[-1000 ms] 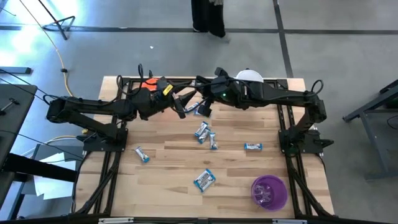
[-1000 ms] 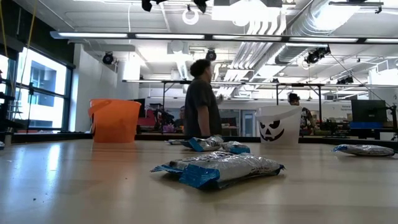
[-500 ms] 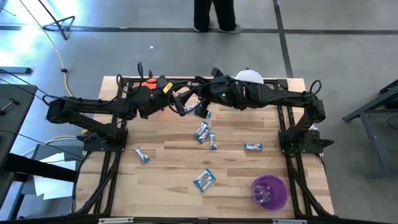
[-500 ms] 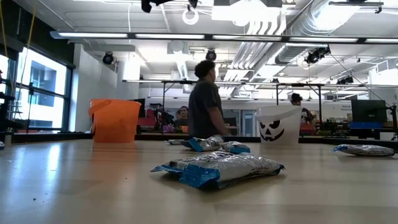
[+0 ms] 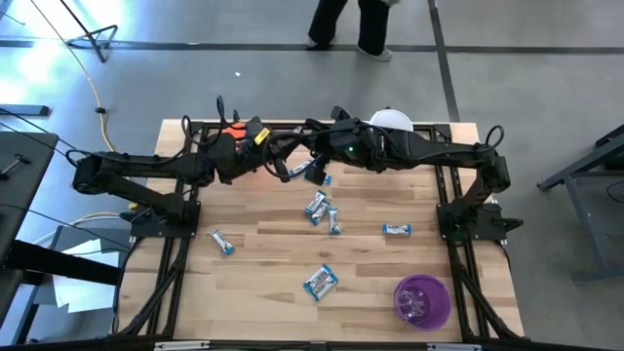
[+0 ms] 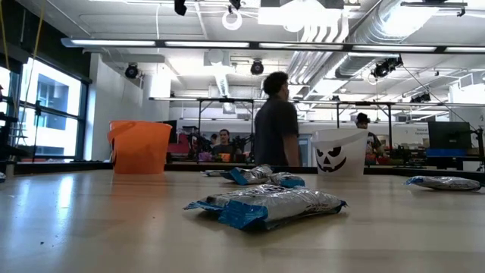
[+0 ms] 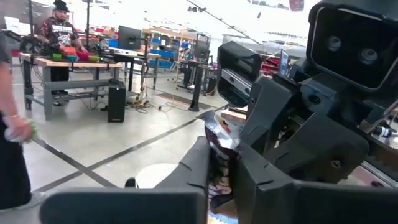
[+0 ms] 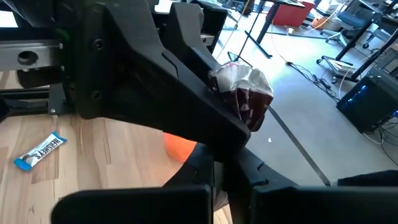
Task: Sort candy
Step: Put the brown chocolate into the orange bucket
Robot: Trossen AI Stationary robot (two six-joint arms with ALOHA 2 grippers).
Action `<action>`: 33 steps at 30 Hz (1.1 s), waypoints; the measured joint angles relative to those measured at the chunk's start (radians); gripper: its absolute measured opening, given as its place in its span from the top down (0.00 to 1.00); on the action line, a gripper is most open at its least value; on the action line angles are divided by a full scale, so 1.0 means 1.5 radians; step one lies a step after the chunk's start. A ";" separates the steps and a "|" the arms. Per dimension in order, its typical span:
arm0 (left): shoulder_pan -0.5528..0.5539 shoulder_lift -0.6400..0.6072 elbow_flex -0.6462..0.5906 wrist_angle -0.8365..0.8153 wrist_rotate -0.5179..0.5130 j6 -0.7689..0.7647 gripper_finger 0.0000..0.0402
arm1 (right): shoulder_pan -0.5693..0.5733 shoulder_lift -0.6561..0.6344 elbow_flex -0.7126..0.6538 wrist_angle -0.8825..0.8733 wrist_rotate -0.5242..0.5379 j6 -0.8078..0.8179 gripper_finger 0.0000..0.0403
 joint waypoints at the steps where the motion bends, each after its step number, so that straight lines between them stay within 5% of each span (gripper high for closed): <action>1: 0.000 0.000 0.000 0.000 0.000 0.000 0.97 | 0.000 0.000 0.000 0.000 0.000 0.000 0.99; 9: 0.001 -0.001 0.000 -0.006 -0.001 0.010 0.99 | 0.000 0.000 0.000 -0.004 -0.005 -0.002 0.88; 23: 0.005 0.000 0.000 -0.017 -0.028 0.036 0.99 | 0.001 0.000 0.000 -0.003 -0.010 0.003 0.47; 33: 0.071 0.001 -0.002 -0.073 -0.053 0.049 0.99 | 0.000 -0.018 0.001 -0.053 0.043 0.022 0.42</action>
